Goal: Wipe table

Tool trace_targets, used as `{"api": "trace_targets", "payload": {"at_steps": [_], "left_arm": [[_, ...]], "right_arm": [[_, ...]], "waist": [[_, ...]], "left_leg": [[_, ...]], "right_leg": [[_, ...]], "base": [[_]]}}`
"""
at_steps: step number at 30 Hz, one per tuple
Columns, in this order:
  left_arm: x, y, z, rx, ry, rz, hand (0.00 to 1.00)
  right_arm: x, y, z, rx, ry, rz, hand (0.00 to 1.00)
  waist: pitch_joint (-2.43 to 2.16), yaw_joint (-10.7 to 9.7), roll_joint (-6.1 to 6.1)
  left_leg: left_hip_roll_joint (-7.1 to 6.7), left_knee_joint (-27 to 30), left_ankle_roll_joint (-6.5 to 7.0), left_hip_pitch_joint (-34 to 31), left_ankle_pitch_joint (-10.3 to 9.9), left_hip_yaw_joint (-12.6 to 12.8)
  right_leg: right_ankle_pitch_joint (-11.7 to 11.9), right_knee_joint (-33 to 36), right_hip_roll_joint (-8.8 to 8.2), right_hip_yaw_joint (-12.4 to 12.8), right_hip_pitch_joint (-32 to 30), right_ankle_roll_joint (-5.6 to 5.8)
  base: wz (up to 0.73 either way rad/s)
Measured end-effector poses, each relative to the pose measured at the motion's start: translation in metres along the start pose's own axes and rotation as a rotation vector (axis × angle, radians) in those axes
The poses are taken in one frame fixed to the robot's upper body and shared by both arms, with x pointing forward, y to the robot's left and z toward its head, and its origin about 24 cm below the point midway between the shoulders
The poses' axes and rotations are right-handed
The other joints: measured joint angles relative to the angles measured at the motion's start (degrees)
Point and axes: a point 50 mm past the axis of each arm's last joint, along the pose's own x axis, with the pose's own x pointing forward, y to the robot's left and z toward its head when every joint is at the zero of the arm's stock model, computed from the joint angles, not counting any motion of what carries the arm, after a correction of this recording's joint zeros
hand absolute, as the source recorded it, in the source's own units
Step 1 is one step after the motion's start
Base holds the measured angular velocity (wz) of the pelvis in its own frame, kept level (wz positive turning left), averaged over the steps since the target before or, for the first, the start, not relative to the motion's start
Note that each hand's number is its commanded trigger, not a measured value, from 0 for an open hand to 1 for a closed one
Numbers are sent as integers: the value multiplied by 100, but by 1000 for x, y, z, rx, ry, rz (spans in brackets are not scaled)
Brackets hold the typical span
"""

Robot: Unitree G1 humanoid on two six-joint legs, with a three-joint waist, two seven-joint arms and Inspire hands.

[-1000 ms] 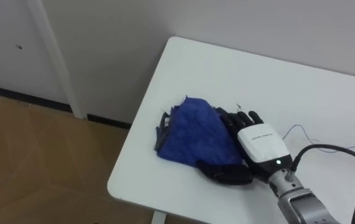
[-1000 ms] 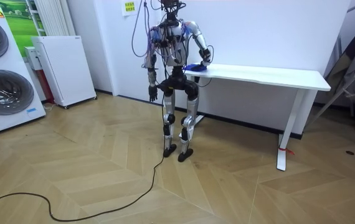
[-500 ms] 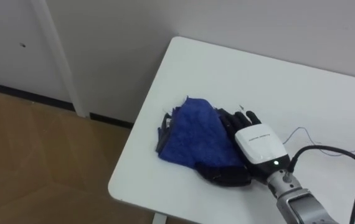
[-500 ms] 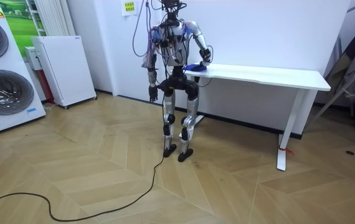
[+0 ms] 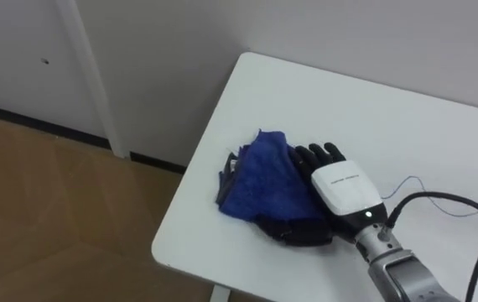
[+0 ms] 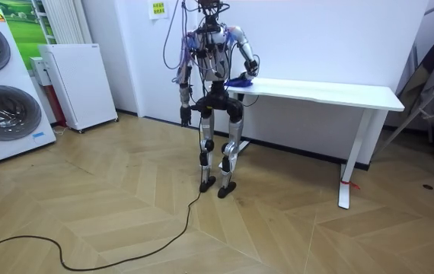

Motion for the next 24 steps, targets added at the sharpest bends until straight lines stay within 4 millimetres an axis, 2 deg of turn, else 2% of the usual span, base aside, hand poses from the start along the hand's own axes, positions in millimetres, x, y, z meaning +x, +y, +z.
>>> {"api": "trace_targets", "payload": {"at_steps": [11,21,24], "left_arm": [[-2,-4,-3,13,3,-12,0],[-2,-3,-1,13,5,-21,0],[-2,-1,0,15,-2,-16,0]], "right_arm": [[19,-30,8,34,-35,-144,0],[19,-24,7,86,2,-83,0],[15,-9,-2,156,62,-4,0]], "waist": [[-4,23,-9],[3,134,-9],[19,135,-35]], "left_leg": [[-11,-19,0,-9,1,-74],[-36,-9,2,7,1,-108],[-51,5,2,32,1,-185]], "right_leg": [[0,-12,0,-54,7,0],[-1,-21,-43,-160,54,3],[-3,-21,-60,-252,119,6]], "base": [[2],[3],[19]]}}
